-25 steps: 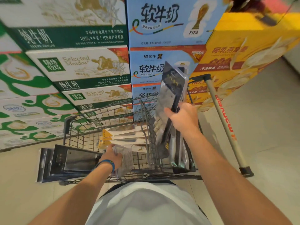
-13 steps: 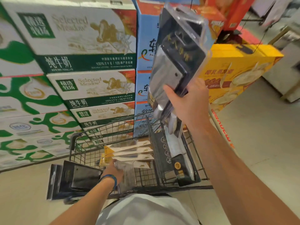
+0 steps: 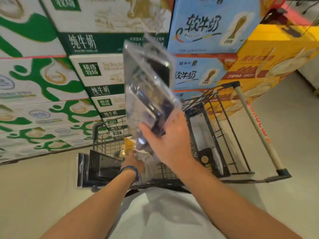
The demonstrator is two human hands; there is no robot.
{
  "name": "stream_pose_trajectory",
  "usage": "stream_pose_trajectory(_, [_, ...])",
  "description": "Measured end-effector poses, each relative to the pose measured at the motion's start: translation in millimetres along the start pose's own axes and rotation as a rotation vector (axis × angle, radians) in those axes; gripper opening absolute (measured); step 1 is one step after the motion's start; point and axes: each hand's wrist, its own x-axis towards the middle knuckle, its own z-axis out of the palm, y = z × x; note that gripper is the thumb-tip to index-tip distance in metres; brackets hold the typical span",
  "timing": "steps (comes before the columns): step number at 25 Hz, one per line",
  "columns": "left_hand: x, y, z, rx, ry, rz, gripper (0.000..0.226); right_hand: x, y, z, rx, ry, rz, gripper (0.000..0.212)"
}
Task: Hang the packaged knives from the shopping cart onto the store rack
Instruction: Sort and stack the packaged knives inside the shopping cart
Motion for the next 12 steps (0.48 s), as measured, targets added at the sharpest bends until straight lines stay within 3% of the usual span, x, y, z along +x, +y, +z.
stream_pose_trajectory(3, [5.1,-6.7,-5.9,0.119,0.0,0.043,0.063,-56.4,19.6,24.2,0.001,-0.124,0.147,0.042])
stream_pose_trajectory(6, [11.5,-7.3,-8.9,0.154,-0.094,0.093,0.056,-112.0,52.5,37.4,-0.082,-0.248,0.194,0.041])
stream_pose_trajectory(9, [15.9,-0.5,-5.2,0.153,-0.108,0.143,0.045,-159.6,79.7,40.7,-0.204,-0.409,0.254,0.041])
stream_pose_trajectory(12, [11.4,5.6,-1.1,0.054,-0.091,0.081,0.053,-188.1,91.8,38.1,-0.238,-0.522,0.336,0.036])
